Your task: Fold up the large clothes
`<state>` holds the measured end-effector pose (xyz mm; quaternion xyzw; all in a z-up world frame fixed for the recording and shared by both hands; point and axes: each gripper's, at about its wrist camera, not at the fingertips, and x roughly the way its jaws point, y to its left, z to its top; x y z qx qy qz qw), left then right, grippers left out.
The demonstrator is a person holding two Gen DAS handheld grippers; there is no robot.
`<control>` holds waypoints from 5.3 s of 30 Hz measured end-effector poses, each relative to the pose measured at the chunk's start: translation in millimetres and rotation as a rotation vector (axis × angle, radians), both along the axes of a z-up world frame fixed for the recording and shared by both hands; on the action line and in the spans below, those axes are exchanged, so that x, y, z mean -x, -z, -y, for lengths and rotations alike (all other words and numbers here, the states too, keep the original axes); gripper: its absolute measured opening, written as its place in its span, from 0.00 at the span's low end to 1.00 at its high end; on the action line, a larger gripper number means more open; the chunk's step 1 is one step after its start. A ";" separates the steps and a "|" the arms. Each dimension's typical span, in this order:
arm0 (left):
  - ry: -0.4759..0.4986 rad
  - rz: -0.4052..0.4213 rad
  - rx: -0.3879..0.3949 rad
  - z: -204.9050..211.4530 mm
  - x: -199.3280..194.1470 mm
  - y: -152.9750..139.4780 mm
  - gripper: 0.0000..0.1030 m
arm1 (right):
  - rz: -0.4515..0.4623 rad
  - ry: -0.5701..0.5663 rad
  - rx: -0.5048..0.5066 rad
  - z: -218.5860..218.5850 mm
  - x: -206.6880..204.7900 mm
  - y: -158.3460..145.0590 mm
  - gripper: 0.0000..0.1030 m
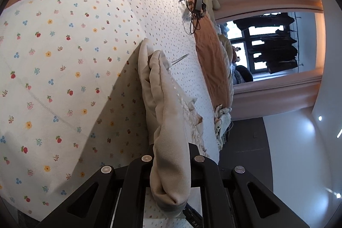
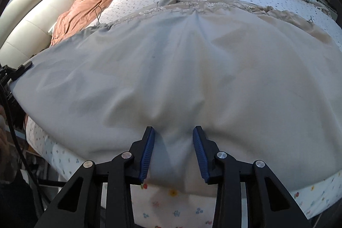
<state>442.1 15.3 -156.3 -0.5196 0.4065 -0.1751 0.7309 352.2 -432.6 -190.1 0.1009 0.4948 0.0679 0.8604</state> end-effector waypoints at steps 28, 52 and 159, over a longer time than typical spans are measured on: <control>-0.036 -0.040 0.037 -10.3 14.2 23.2 0.08 | -0.050 0.092 -0.059 23.4 -170.3 -1.2 0.27; 0.144 0.190 -0.080 83.1 -11.7 -115.4 0.08 | -0.053 -0.015 -0.318 15.4 15.1 -5.0 0.27; 0.579 -0.010 -0.545 306.6 41.3 8.9 0.42 | 0.190 0.563 -0.532 321.6 132.1 32.6 0.10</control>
